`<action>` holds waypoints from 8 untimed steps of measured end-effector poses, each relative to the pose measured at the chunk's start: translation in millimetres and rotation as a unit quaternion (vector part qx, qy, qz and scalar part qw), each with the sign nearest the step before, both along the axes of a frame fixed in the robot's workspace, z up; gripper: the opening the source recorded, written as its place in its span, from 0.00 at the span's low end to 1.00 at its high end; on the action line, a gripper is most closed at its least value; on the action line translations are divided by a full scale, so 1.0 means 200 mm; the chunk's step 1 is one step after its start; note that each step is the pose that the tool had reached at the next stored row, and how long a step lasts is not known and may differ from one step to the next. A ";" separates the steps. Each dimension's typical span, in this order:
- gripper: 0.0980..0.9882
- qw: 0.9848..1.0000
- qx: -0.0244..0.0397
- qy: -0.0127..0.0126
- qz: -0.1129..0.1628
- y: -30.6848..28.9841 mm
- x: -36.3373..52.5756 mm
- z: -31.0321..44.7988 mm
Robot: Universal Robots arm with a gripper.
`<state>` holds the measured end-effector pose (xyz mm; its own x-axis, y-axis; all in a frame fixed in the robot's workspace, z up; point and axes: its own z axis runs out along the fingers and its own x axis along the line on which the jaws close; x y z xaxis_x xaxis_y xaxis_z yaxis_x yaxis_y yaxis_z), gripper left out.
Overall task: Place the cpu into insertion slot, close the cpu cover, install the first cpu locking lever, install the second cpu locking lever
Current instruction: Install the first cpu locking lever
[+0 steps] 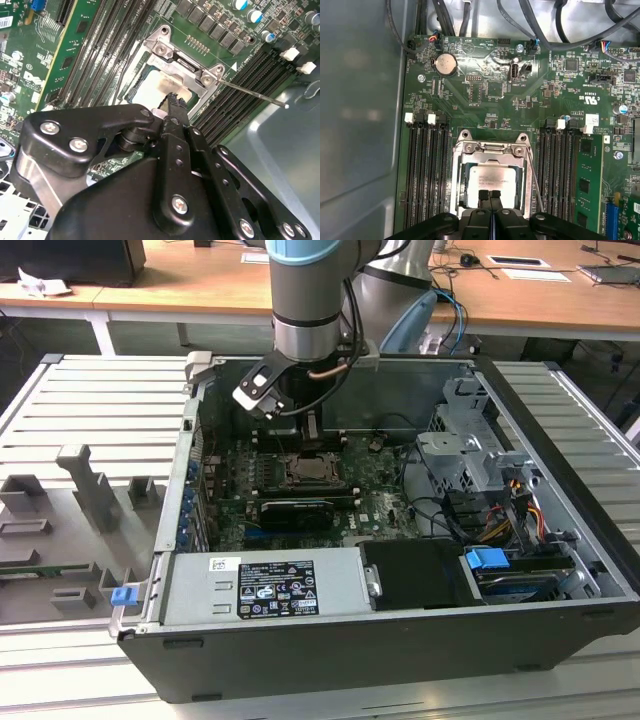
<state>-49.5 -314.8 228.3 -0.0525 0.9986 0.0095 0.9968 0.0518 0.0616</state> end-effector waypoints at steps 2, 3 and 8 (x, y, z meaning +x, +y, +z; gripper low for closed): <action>0.01 1.000 0.000 0.000 0.000 0.000 0.000 0.006; 0.01 1.000 0.000 0.000 0.000 0.000 0.000 0.010; 0.01 1.000 -0.004 0.000 0.000 0.000 0.000 0.041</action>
